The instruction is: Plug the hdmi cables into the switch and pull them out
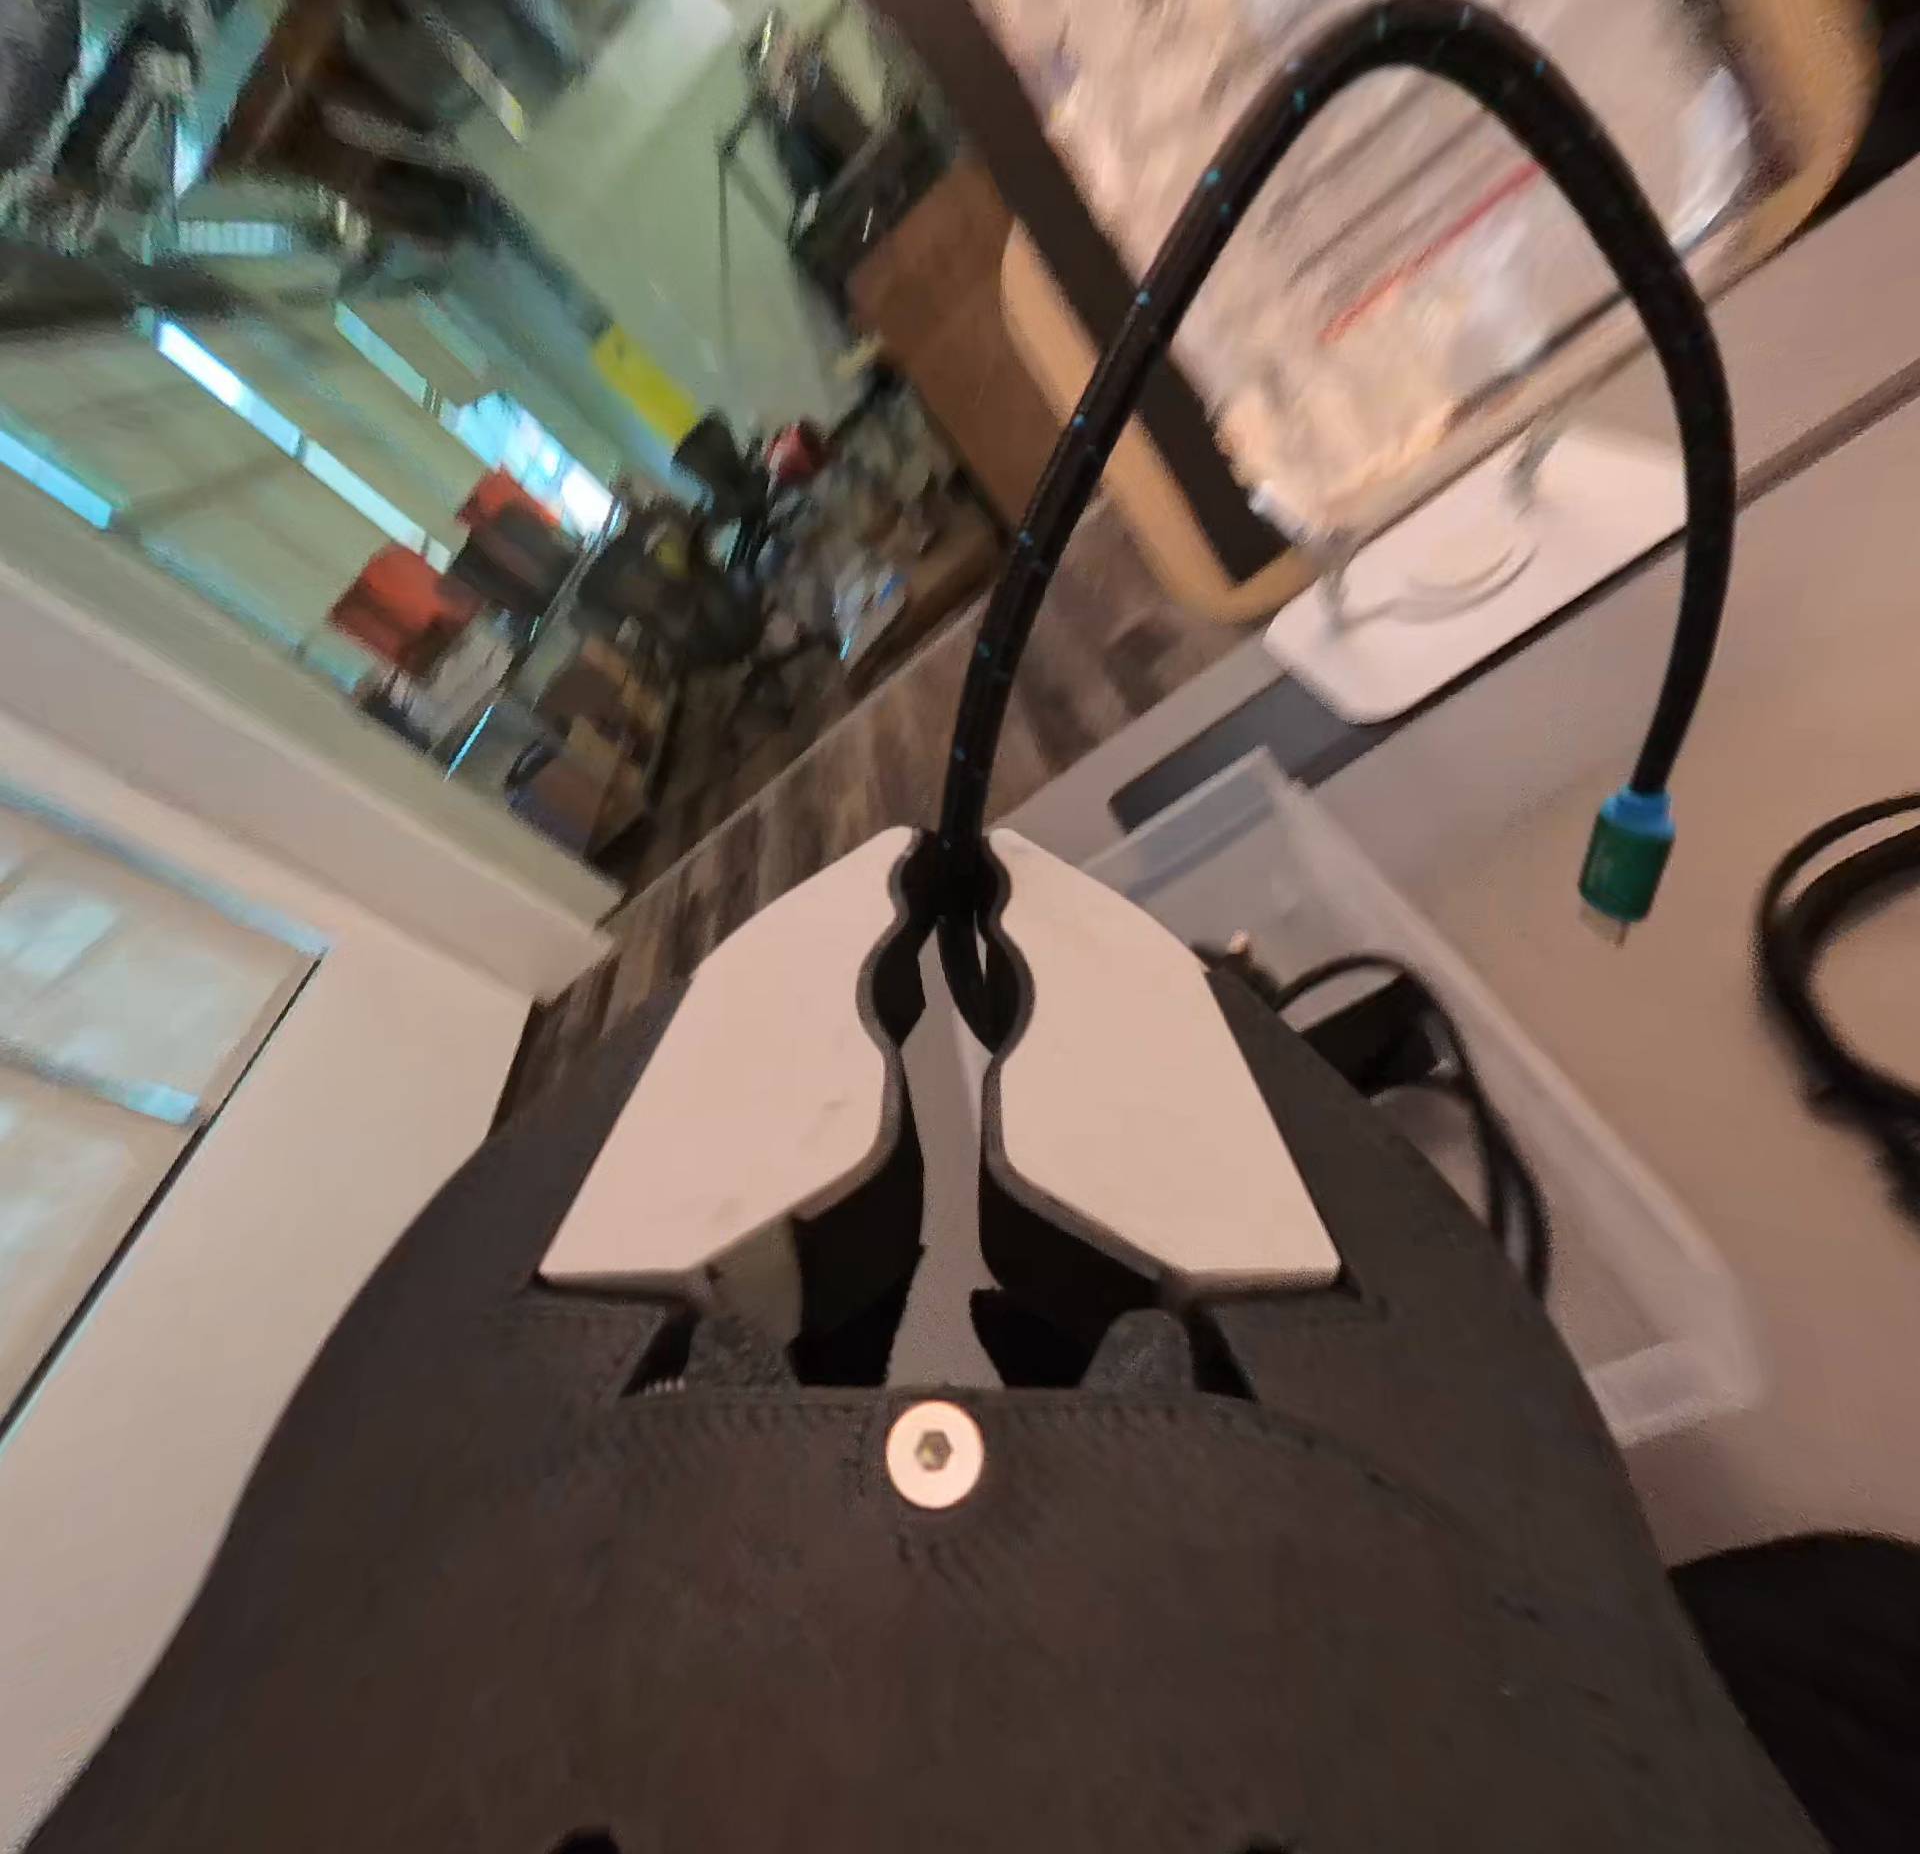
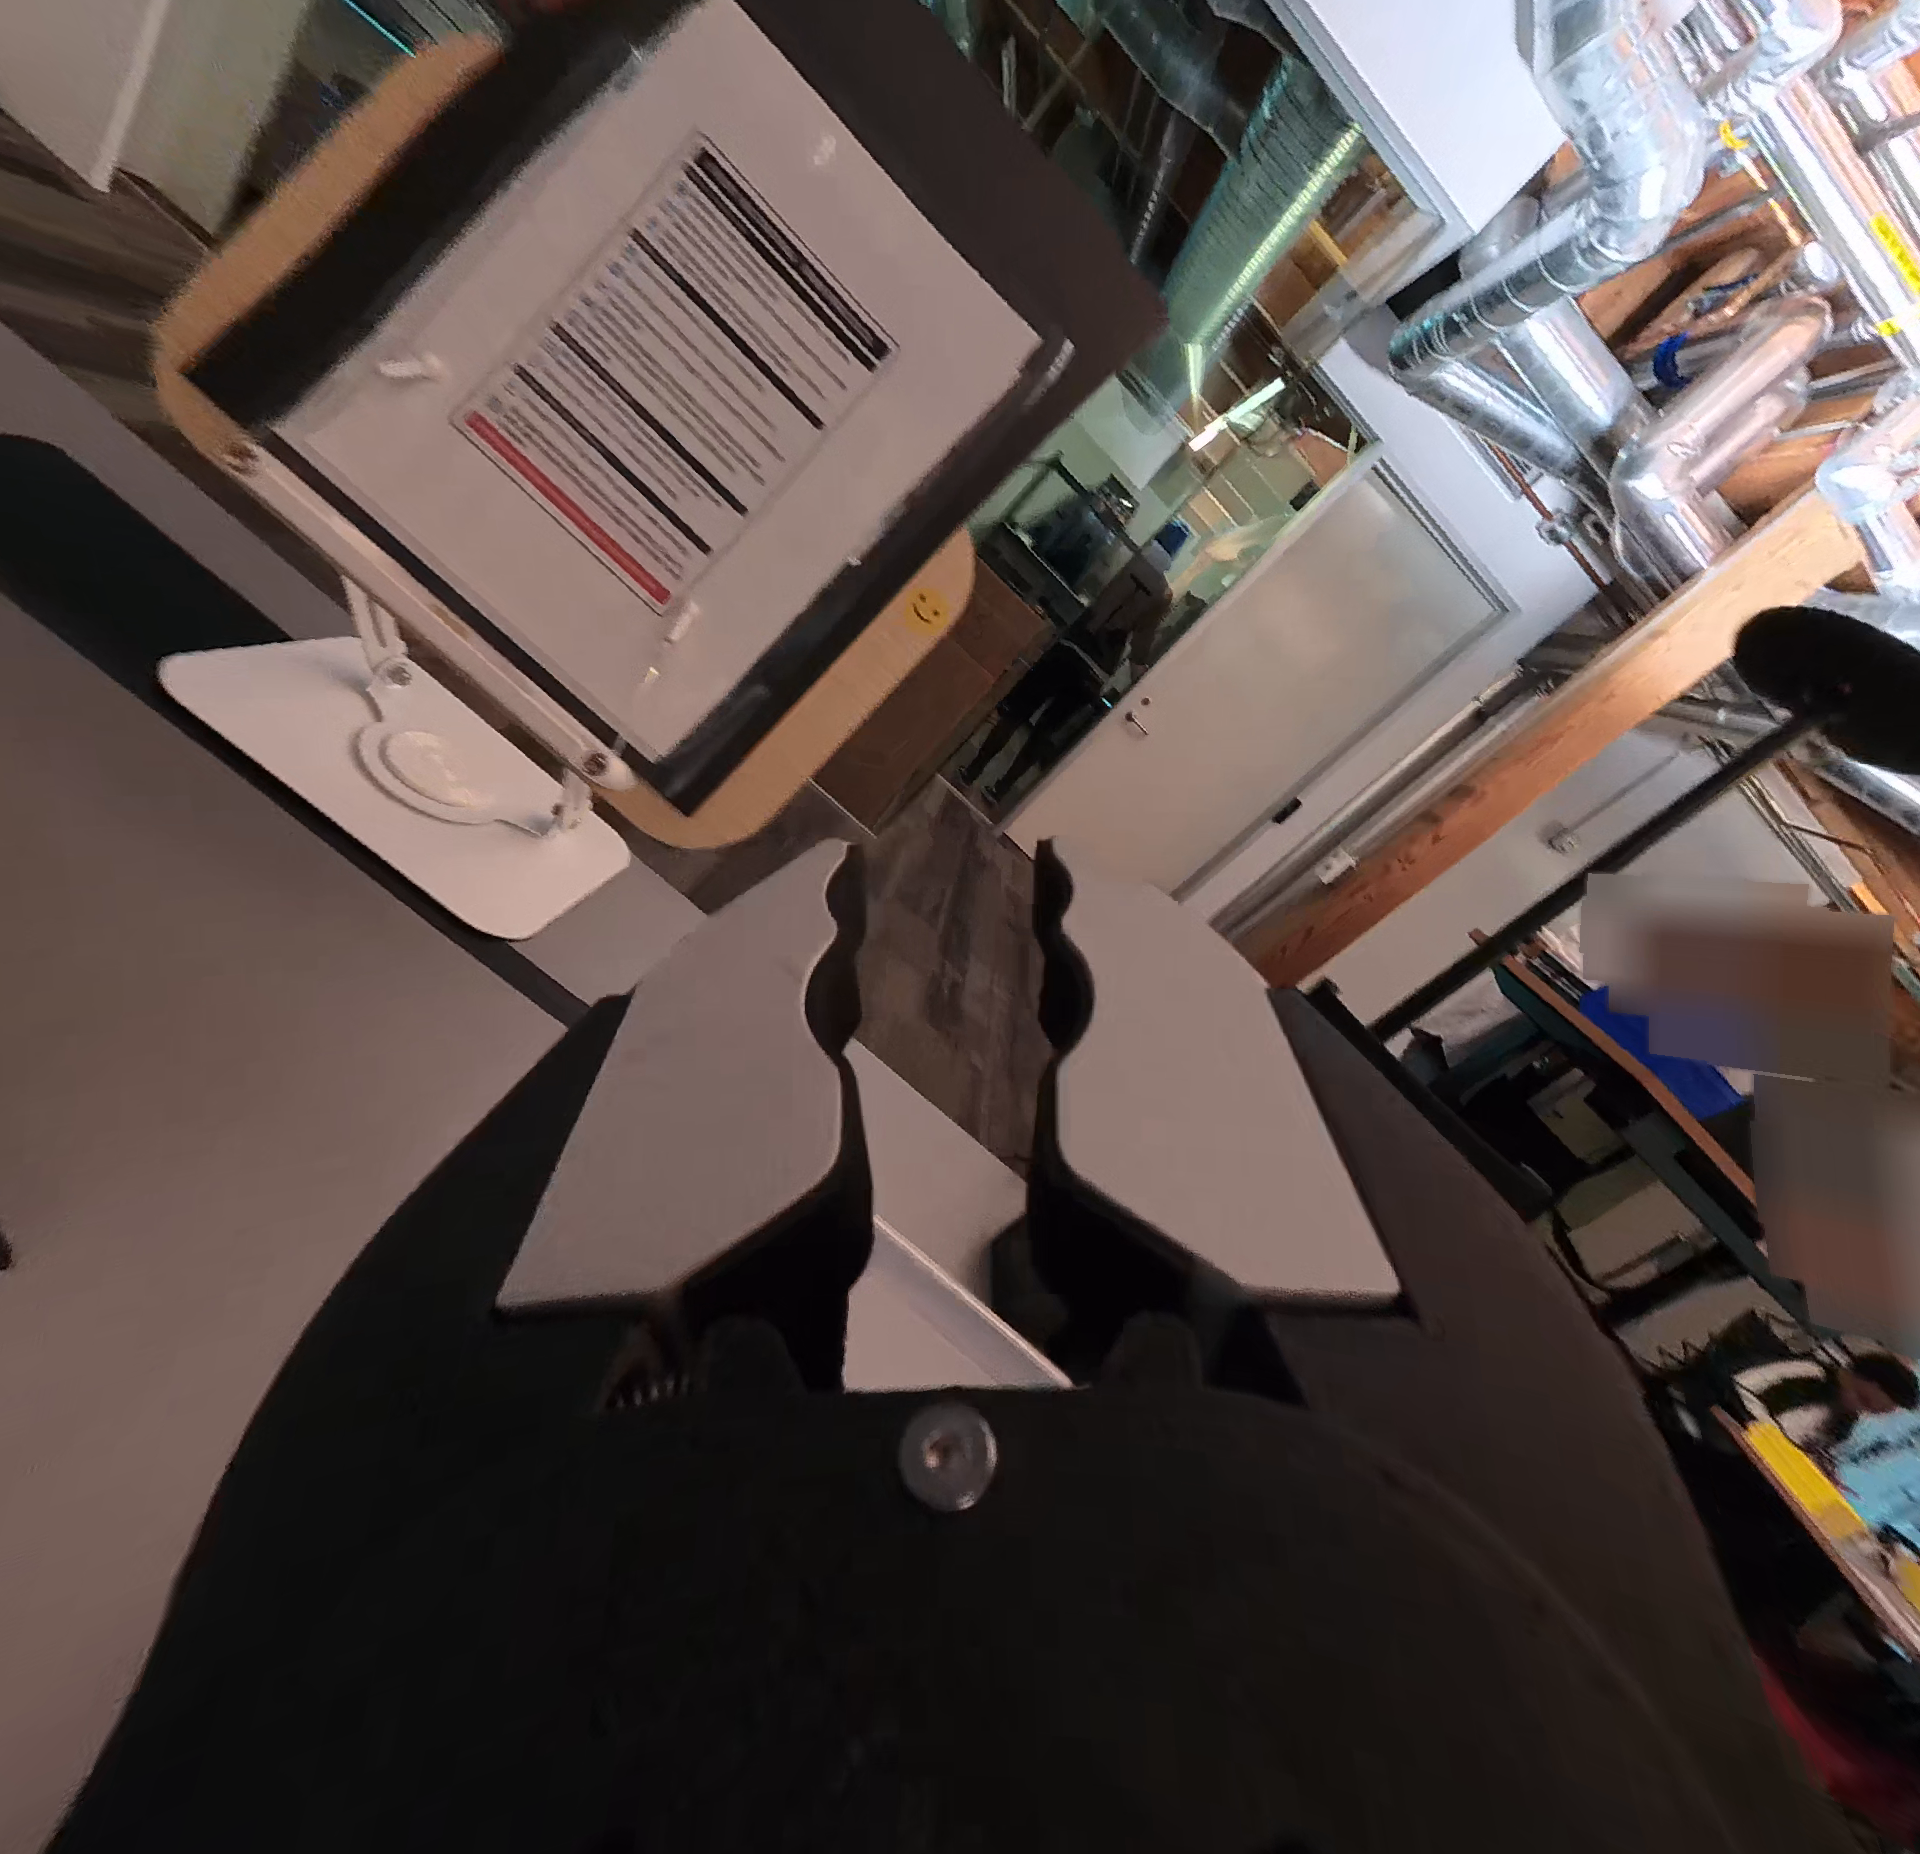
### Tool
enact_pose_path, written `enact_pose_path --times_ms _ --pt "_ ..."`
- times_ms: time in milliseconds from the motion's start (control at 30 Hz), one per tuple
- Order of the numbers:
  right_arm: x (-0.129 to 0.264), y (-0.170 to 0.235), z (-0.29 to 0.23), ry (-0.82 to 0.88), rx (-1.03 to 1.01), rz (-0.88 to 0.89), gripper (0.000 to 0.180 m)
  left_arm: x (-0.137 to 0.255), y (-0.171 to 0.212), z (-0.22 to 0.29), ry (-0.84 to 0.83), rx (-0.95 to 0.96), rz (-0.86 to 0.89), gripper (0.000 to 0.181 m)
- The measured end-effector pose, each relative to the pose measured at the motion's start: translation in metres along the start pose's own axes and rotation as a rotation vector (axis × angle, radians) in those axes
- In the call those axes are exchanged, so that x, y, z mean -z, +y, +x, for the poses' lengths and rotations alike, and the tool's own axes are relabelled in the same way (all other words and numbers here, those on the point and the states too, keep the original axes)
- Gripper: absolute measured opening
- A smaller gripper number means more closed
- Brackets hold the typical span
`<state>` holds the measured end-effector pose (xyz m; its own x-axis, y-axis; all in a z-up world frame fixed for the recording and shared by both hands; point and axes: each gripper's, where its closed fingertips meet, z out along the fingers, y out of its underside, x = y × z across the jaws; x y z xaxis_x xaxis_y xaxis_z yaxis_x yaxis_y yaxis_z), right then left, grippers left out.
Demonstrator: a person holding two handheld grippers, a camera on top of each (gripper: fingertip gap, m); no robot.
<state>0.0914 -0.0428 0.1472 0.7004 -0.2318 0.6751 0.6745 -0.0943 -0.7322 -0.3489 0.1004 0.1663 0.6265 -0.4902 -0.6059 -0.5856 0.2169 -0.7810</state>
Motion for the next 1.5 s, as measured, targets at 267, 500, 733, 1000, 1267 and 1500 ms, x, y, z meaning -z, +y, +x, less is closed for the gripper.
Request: enact_pose_path --times_ms 267,500,733,1000,1267,1500 --pt "0.021 -0.068 -0.126 -0.777 -0.406 0.281 0.027 0.034 -0.078 0.102 0.602 0.003 0.470 0.006" --pt "0.082 -0.124 -0.226 -1.403 -0.607 0.388 0.029 0.064 -0.106 0.183 1.015 -0.056 0.623 0.006" --pt "0.157 -0.109 -0.279 -1.942 -0.446 0.317 0.043 0.101 -0.112 0.254 1.401 -0.122 0.712 0.006" --pt "0.184 -0.078 -0.304 -2.123 -0.229 0.074 0.033 0.104 -0.105 0.275 1.492 -0.148 0.676 0.007" --pt "0.178 -0.076 -0.305 -2.113 -0.241 0.086 0.034 0.111 -0.095 0.284 1.545 -0.204 0.637 0.007" --pt "0.169 -0.078 -0.311 -2.049 -0.213 0.112 0.022 0.108 -0.100 0.291 1.558 -0.159 0.627 0.008"
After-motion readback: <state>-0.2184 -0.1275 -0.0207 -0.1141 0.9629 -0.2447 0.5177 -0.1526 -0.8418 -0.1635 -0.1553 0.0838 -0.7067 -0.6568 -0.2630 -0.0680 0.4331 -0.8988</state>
